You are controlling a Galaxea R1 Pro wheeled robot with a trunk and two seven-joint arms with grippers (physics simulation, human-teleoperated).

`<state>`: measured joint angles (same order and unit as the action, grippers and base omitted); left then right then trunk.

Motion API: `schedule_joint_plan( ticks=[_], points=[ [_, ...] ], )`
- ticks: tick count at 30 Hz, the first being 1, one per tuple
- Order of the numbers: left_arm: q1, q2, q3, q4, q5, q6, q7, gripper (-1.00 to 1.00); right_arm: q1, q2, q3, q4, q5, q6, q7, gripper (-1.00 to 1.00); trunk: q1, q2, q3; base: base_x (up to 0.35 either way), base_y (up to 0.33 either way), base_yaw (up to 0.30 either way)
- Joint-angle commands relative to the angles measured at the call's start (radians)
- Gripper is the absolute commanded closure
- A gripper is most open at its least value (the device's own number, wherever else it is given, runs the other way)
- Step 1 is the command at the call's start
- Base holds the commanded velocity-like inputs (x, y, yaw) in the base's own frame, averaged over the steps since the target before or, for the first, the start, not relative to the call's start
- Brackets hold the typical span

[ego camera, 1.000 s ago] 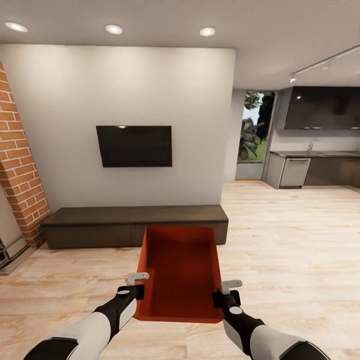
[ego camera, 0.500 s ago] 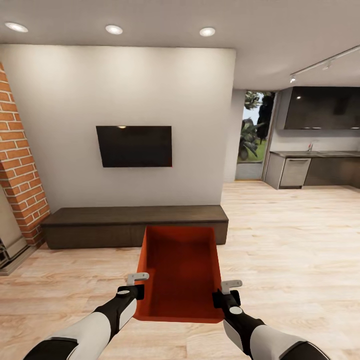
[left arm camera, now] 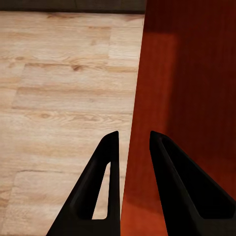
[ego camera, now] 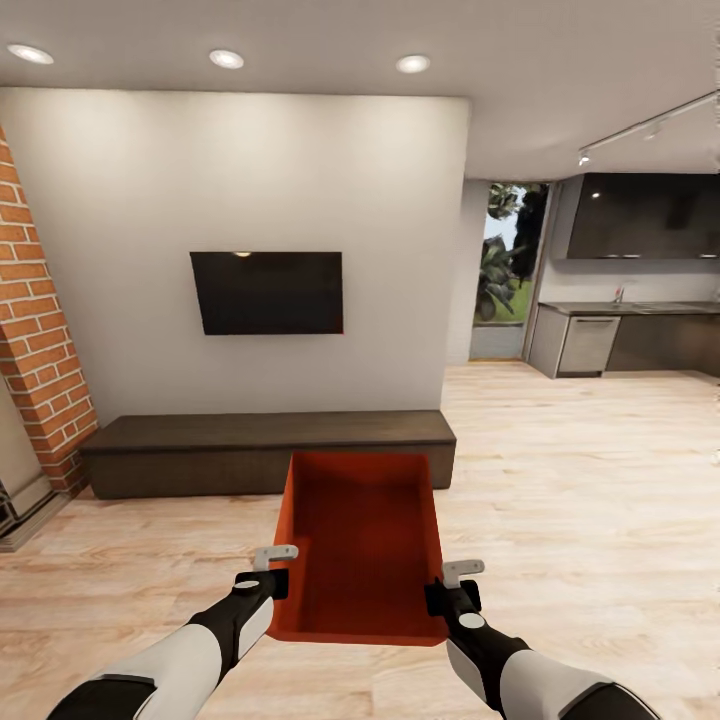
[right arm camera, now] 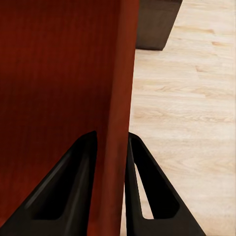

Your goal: Move the two storage containers from the living room to the garage. In the garage, place one container on the floor and stack the other container on top of it (either order is fine).

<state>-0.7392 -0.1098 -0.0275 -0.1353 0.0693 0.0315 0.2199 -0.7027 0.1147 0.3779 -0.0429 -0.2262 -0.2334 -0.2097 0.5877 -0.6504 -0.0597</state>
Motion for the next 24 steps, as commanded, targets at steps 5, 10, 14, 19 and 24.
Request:
schedule_joint_plan(
  ticks=[5,10,14,19,24],
  points=[
    [0.0,0.009,0.014,-0.004,-0.011,0.004,0.009,1.0,-0.001,0.0,-0.067,0.002,-0.016,-0.006,-0.002,1.0,0.0,-0.002,-0.002,0.0,0.0,-0.206],
    [0.0,0.009,0.014,-0.004,-0.011,0.004,0.009,1.0,-0.001,0.0,-0.067,0.002,-0.016,-0.006,-0.002,1.0,0.0,-0.002,-0.002,0.0,0.0,-0.236],
    [0.0,0.009,0.014,-0.004,-0.011,0.004,0.009,1.0,-0.001,0.0,-0.066,0.002,-0.016,-0.006,-0.001,1.0,0.0,-0.002,-0.001,0.0,0.0,-0.238],
    [0.0,0.009,0.014,-0.004,-0.012,0.004,0.009,1.0,-0.001,0.0,-0.067,0.002,-0.016,-0.006,0.0,1.0,0.0,-0.002,0.001,0.0,0.0,-0.238],
    [0.0,0.009,0.014,-0.004,-0.012,0.004,0.009,1.0,-0.001,0.0,-0.067,0.002,-0.016,-0.006,0.001,1.0,0.0,-0.002,0.003,0.0,0.0,-0.238]
  ],
)
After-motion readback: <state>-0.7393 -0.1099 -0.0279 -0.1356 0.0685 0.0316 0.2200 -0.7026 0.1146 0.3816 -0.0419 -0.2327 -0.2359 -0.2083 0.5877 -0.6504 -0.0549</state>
